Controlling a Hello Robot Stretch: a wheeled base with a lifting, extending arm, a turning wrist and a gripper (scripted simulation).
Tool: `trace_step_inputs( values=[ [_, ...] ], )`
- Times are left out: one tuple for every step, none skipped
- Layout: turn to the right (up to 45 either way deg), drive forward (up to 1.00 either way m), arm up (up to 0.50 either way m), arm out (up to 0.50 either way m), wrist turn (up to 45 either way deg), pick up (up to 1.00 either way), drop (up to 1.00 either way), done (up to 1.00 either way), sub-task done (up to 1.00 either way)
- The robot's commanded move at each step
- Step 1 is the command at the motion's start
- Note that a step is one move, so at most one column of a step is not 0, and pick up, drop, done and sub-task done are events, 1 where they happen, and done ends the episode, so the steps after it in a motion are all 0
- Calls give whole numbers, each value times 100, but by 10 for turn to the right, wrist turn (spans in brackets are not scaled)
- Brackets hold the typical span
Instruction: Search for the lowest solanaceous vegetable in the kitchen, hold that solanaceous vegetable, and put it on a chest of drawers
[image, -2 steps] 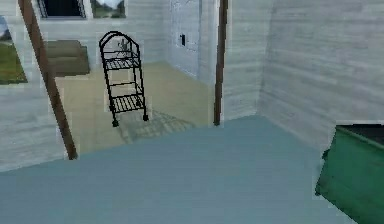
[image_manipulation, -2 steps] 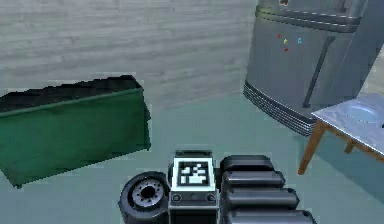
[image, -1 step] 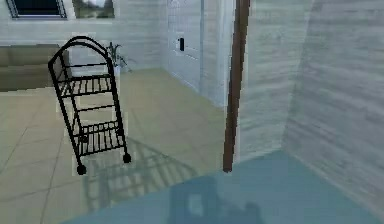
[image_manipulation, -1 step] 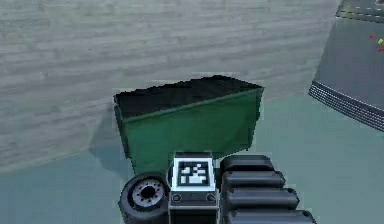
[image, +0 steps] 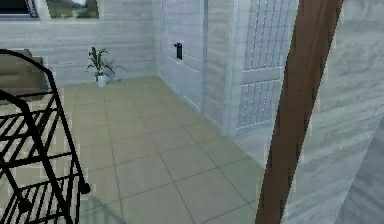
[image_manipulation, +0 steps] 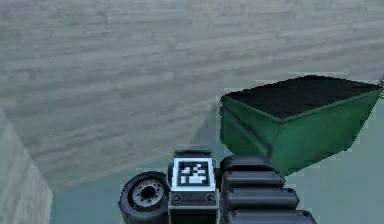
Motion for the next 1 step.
trace_step_inputs(
  values=[
    [0,60,0,0,0,0,0,0,0]
  ],
)
